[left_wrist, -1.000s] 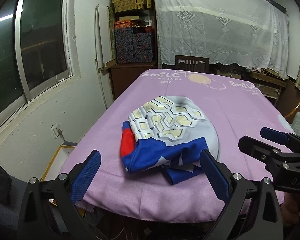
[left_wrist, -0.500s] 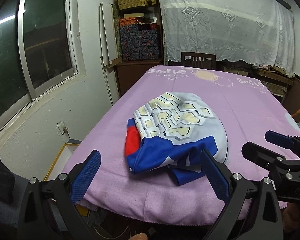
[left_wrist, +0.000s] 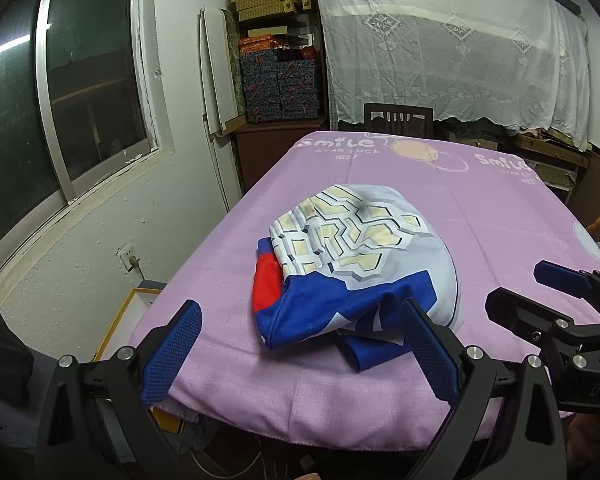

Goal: Fold large clothes

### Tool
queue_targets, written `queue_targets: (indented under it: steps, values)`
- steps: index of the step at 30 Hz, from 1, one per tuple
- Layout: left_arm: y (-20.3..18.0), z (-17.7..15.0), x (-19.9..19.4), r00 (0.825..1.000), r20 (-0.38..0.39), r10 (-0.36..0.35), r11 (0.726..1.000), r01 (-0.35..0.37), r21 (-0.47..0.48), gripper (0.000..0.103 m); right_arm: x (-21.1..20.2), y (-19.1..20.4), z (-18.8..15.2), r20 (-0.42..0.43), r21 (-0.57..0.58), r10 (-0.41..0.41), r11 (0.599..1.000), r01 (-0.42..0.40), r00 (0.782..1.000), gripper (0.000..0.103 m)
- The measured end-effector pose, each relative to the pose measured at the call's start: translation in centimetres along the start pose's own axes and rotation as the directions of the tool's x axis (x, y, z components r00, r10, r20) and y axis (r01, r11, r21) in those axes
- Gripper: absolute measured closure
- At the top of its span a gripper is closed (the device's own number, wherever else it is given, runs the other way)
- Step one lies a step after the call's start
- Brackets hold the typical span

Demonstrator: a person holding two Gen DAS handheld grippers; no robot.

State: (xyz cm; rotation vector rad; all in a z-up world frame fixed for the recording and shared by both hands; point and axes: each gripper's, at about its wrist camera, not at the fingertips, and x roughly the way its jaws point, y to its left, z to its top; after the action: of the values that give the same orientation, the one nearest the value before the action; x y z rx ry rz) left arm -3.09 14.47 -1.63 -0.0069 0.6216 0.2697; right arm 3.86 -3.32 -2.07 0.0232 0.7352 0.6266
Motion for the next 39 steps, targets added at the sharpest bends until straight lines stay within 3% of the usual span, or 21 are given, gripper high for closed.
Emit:
queue_targets:
  steps: [39]
  values:
    - [-0.16, -0.09, 0.66, 1.000, -0.018, -0.006, 1.000, 0.007, 0.006, 0.004, 0.17, -0.14, -0.04, -0.005, 0.017, 0.011, 1.000, -0.011, 1.000, 0.011]
